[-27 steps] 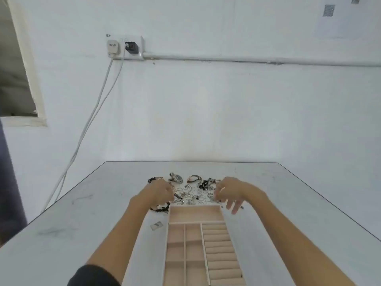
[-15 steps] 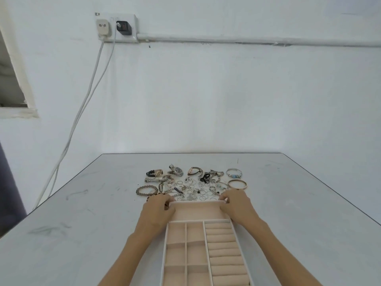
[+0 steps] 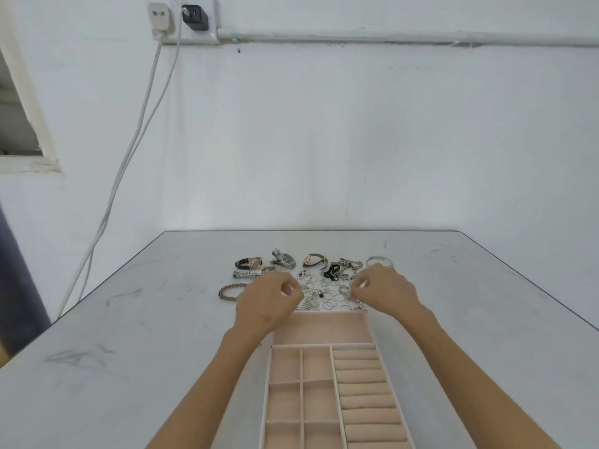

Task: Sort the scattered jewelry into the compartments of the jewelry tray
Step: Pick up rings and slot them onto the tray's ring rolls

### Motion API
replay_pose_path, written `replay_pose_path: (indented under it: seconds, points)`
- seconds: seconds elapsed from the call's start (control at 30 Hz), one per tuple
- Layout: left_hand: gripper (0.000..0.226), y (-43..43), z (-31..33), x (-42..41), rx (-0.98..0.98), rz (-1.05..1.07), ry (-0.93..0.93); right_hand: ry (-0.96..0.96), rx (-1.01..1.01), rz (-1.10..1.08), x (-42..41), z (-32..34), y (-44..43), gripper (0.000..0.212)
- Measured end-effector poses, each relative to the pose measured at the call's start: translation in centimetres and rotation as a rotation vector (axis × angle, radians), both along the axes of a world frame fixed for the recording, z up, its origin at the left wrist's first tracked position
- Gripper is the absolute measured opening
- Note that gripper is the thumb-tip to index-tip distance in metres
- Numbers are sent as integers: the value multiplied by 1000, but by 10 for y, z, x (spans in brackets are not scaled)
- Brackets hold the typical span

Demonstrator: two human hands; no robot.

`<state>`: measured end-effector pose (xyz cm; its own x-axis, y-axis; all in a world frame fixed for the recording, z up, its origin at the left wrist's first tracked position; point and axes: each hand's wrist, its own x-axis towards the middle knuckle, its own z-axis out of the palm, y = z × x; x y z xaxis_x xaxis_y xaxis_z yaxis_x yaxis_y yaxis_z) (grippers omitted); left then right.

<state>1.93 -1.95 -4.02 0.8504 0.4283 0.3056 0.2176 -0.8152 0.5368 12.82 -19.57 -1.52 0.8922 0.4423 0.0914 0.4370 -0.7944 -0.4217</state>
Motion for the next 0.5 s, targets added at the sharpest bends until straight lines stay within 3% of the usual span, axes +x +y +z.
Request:
replay_pose_path:
  seconds: [0.27,0.5]
  points:
    - [14,-25,3,61,211,-27,297,9,-134,2,14,-10,43,22]
    - [13,-15,-2,72,217,-52,319,5,-166,19,24,-15,46,27]
